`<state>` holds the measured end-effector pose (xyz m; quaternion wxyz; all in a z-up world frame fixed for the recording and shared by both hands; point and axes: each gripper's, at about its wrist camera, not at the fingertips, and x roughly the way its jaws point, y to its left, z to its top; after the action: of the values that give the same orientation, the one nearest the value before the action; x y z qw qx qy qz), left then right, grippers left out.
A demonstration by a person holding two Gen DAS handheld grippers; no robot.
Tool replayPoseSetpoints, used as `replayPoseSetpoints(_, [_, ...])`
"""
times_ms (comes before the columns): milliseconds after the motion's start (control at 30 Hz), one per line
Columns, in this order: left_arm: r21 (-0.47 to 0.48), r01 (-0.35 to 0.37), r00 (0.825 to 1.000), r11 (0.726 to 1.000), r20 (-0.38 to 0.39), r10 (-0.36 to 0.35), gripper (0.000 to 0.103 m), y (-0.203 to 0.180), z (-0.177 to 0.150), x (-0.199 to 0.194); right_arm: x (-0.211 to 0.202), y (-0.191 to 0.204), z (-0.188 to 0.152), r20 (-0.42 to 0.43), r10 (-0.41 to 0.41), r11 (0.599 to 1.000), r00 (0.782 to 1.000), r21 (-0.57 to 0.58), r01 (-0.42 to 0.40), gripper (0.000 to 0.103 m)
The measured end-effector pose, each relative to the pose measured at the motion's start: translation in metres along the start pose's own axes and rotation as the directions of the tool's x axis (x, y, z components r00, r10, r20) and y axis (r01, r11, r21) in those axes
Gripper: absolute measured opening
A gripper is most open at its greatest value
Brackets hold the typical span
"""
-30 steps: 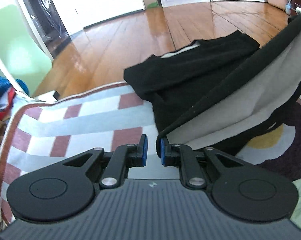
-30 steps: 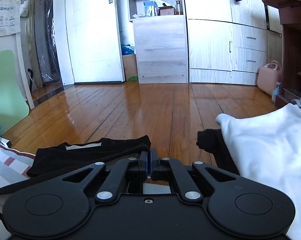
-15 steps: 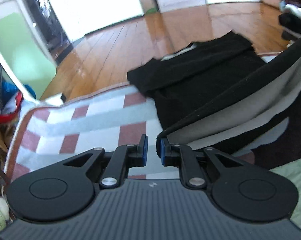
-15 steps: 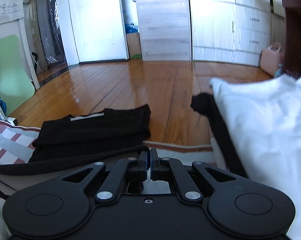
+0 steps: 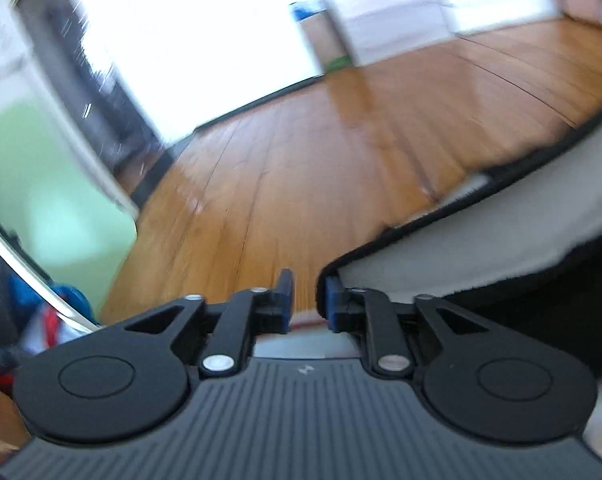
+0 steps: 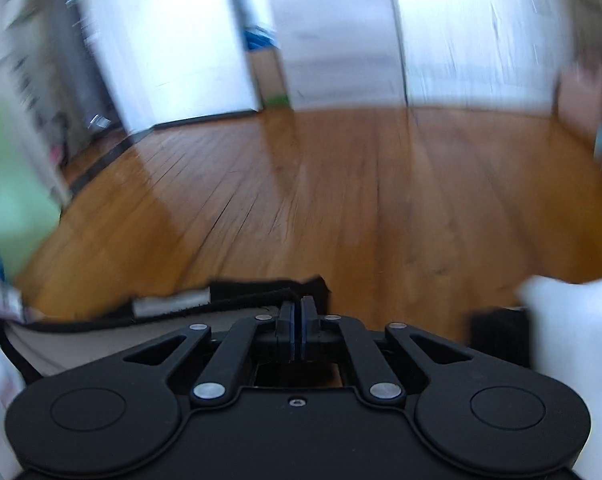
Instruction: Fold clothes
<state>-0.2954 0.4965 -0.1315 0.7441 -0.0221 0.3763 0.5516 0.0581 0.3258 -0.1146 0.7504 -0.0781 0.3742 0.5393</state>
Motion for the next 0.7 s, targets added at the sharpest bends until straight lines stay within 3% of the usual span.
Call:
replayPoseSetpoints(33, [-0.021,-0.019,0.999,1.000,-0.030,0.018,0.060,0.003,0.007,0.027,0.016,-0.001,0.002,-0.007,-0.024,0.999,1.000,0.020,0.024,0.012])
replayPoseSetpoints(67, [-0.035,-0.037,0.997,0.999,-0.075,0.035,0.072,0.005,0.010,0.050,0.032,-0.003,0.005,-0.015,-0.048,0.998,0.999,0.040,0.049,0.023])
replayPoseSetpoints(133, [-0.097,-0.039,0.988,0.995,-0.152,0.024,0.072,0.011,0.005,0.077,0.063,-0.006,0.009,-0.032,-0.096,0.992,0.995,0.080,0.098,0.031])
replayPoseSetpoints(233, [-0.243,0.032,0.989,0.970,-0.131,-0.065,0.073,0.023,-0.025,0.069,0.076,-0.008,-0.014,-0.041,-0.119,0.988,0.992,0.093,0.122,0.035])
replayPoseSetpoints(367, [-0.363,0.164,0.962,0.917,-0.146,-0.229,0.074,0.032,-0.082,0.045,0.062,-0.016,-0.069,-0.102,0.017,0.996,0.995,0.092,-0.007,0.039])
replayPoseSetpoints(533, [-0.434,0.332,0.883,0.837,-0.168,-0.437,0.074,0.023,-0.135,0.017,0.041,-0.023,-0.138,-0.155,0.074,0.995,0.985,0.078,-0.062,0.040])
replayPoseSetpoints(600, [-0.510,0.380,0.835,0.772,-0.169,-0.523,0.074,0.017,-0.146,0.014,0.035,-0.028,-0.156,-0.172,0.085,0.992,0.981,0.110,-0.067,0.041])
replayPoseSetpoints(700, [-0.662,0.423,0.751,0.619,-0.126,-0.648,0.074,0.012,-0.165,0.010,0.027,-0.042,-0.170,-0.184,0.106,0.973,0.977,0.223,-0.063,0.041])
